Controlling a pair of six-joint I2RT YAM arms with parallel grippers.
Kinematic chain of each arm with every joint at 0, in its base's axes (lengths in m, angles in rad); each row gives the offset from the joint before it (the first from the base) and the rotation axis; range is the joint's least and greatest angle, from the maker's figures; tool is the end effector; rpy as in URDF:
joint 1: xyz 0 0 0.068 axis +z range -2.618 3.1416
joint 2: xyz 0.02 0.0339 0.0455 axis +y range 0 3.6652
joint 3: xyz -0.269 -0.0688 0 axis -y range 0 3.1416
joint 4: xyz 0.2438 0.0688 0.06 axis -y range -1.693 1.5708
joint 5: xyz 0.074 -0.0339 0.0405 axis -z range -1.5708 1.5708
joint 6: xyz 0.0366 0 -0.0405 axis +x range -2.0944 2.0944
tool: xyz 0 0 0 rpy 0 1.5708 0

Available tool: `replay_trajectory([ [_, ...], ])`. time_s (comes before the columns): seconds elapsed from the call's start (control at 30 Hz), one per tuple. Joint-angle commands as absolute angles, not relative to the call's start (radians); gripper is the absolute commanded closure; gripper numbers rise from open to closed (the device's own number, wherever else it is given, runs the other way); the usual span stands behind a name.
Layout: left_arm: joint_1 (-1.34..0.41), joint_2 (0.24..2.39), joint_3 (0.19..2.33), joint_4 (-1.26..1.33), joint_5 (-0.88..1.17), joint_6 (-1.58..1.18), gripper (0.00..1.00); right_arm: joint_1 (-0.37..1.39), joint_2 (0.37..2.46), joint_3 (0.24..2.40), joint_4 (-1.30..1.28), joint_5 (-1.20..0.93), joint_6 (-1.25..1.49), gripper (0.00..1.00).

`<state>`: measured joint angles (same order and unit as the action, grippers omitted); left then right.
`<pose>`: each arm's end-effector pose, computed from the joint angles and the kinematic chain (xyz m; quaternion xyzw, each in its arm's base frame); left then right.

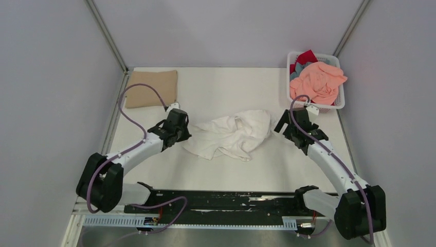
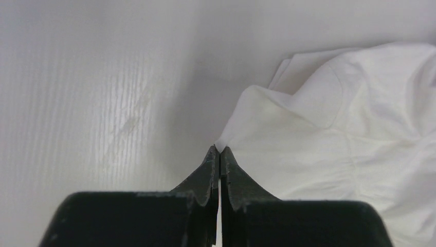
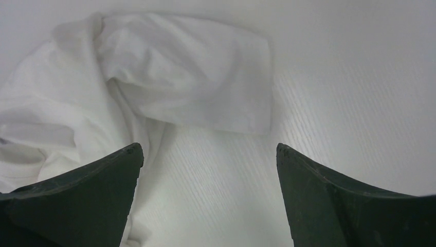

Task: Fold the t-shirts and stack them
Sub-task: Flatten out the tshirt

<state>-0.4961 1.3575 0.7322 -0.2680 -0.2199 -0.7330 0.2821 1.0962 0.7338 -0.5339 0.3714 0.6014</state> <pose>0.2365 -0.1189 0.1969 -0.1470 0.9266 -0.1059 0.3295 0.2091 0.0468 0.2380 0.2078 0.9059 -0.0185 0.3685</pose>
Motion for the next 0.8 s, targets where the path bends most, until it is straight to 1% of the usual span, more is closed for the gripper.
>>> replay_trajectory([
  [0.0, -0.497, 1.235, 0.700, -0.281, -0.346, -0.704, 1.00, 0.181, 1.088, 0.734, -0.492, 0.292, 0.604, 0.00],
  [0.1, -0.498, 1.160, 0.672, -0.255, -0.329, -0.692, 1.00, 0.157, 1.090, 0.722, -0.472, 0.289, 0.598, 0.01],
  [0.23, -0.498, 1.113, 0.650, -0.236, -0.312, -0.672, 1.00, 0.140, 1.168, 0.733, -0.447, 0.249, 0.569, 0.04],
  [0.33, -0.497, 1.103, 0.643, -0.228, -0.299, -0.665, 1.00, 0.136, 1.269, 0.787, -0.393, 0.238, 0.454, 0.07],
  [0.4, -0.497, 1.103, 0.641, -0.223, -0.294, -0.662, 1.00, 0.132, 1.361, 0.843, -0.395, 0.256, 0.436, 0.07],
  [0.53, -0.498, 1.103, 0.641, -0.227, -0.301, -0.657, 1.00, 0.118, 1.535, 0.928, -0.397, 0.204, 0.426, 0.10],
  [0.63, -0.497, 1.097, 0.642, -0.229, -0.305, -0.654, 1.00, 0.117, 1.629, 0.961, -0.400, 0.224, 0.432, 0.13],
  [0.77, -0.497, 1.092, 0.641, -0.224, -0.304, -0.653, 1.00, 0.107, 1.695, 0.960, -0.412, 0.229, 0.466, 0.22],
])
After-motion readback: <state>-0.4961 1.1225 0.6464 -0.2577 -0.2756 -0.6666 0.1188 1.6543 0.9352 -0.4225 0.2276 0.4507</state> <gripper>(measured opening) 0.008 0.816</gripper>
